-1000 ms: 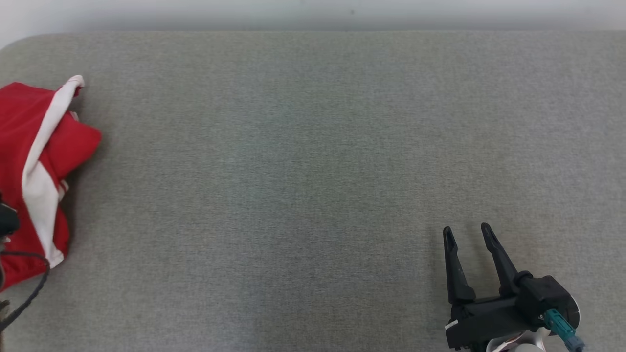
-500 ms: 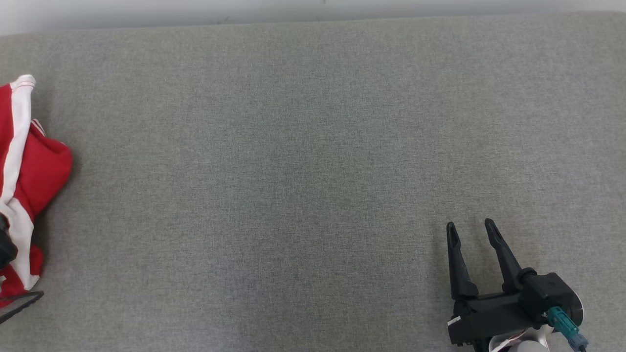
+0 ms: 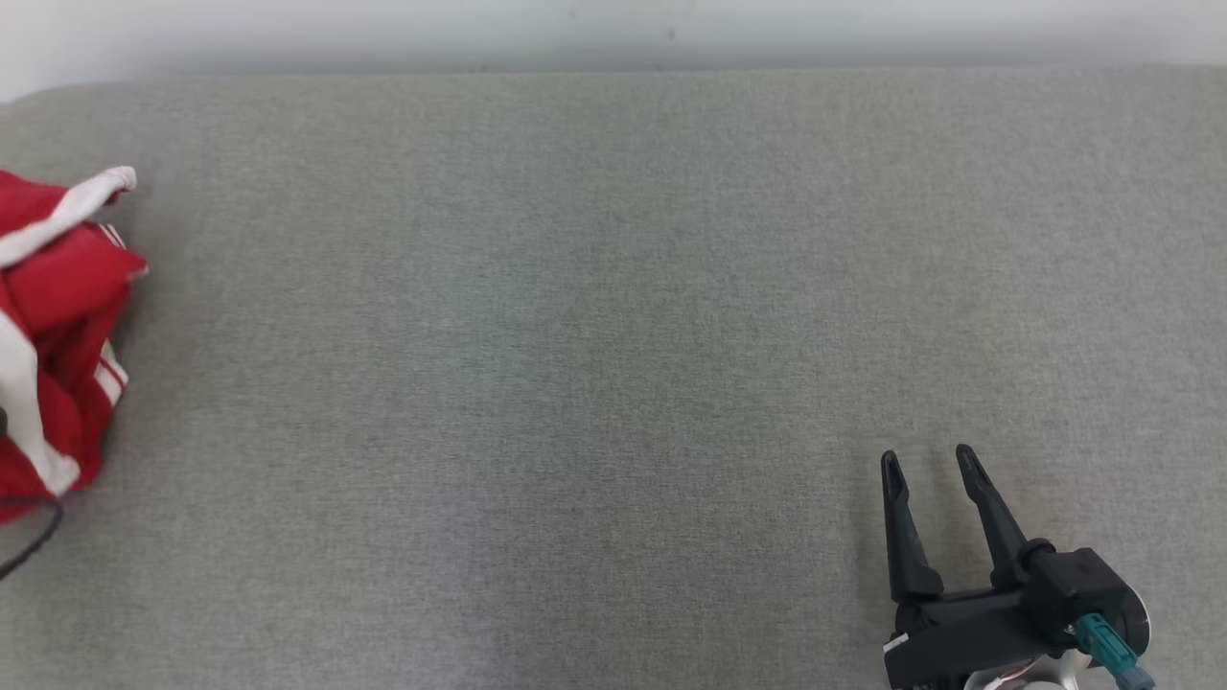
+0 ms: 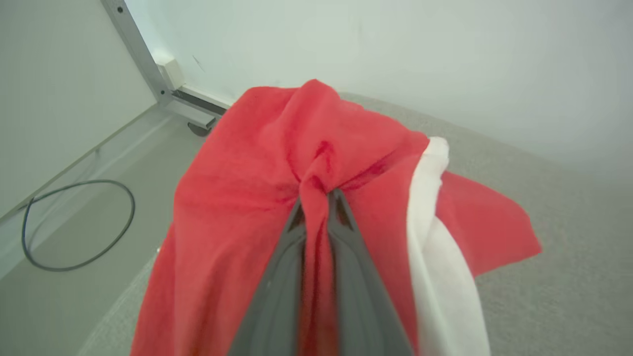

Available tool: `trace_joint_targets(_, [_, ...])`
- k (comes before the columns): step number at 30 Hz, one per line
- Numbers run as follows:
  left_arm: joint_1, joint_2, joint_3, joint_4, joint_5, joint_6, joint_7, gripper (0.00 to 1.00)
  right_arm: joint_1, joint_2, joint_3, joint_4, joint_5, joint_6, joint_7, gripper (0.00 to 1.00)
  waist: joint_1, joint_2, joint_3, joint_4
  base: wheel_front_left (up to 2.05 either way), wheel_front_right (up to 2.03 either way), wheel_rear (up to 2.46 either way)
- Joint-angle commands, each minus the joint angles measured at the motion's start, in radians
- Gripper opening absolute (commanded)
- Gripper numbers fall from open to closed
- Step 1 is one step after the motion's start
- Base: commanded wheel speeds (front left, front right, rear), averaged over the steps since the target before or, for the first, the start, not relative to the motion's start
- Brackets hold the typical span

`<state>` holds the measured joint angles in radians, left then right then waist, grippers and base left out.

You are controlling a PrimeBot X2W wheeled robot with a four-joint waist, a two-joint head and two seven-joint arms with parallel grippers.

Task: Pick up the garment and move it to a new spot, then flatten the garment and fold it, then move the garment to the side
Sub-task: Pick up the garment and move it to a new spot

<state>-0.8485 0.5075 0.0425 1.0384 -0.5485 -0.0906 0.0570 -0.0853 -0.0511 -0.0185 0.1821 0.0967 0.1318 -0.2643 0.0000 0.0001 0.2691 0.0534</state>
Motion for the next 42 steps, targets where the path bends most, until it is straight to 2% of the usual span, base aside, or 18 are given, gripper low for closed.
trace_joint_targets(1, [-0.017, 0.003, -0.001, -0.014, 0.005, -0.005, -0.020, 0.00, 0.008, 0.001, 0.000, 0.003, 0.001, -0.002, 0.000, 1.00, 0.0000, -0.0001, -0.021, 0.019, 0.00, 0.00, 0.00])
trace_joint_targets(8, [-0.087, 0.004, -0.020, -0.128, 0.005, -0.025, -0.136, 0.00, 0.027, 0.001, 0.012, 0.008, 0.017, -0.002, 0.000, 1.00, 0.0000, -0.0001, -0.063, 0.038, 0.00, 0.00, 0.00])
trace_joint_targets(14, [-0.147, -0.017, -0.054, -0.260, -0.008, -0.034, -0.149, 0.00, 0.033, 0.001, 0.019, 0.016, 0.037, -0.002, 0.000, 1.00, 0.0000, -0.0001, -0.089, 0.021, 0.00, 0.00, 0.00])
trace_joint_targets(21, [-0.180, -0.078, -0.111, -0.508, -0.039, -0.037, -0.081, 0.00, 0.041, 0.001, 0.024, 0.019, 0.064, -0.002, 0.000, 1.00, 0.0000, -0.0001, -0.104, -0.043, 0.00, 0.00, 0.00])
trace_joint_targets(31, [-0.214, -0.195, -0.207, -0.830, -0.056, 0.010, 0.045, 0.00, 0.044, 0.001, 0.036, 0.030, 0.097, -0.002, 0.000, 1.00, 0.0000, -0.0001, -0.123, -0.175, 0.00, 0.00, 0.00])
trace_joint_targets(36, [-0.246, -0.254, -0.253, -0.907, -0.069, 0.030, 0.099, 0.00, 0.045, 0.002, 0.040, 0.034, 0.115, -0.002, 0.000, 1.00, 0.0000, -0.0001, -0.123, -0.234, 0.00, 0.00, 0.00])
trace_joint_targets(42, [-0.243, -0.298, -0.294, -0.923, -0.076, 0.042, 0.118, 0.00, 0.042, 0.001, 0.045, 0.031, 0.126, -0.002, 0.000, 1.00, 0.0000, -0.0001, -0.105, -0.273, 0.00, 0.00, 0.00])
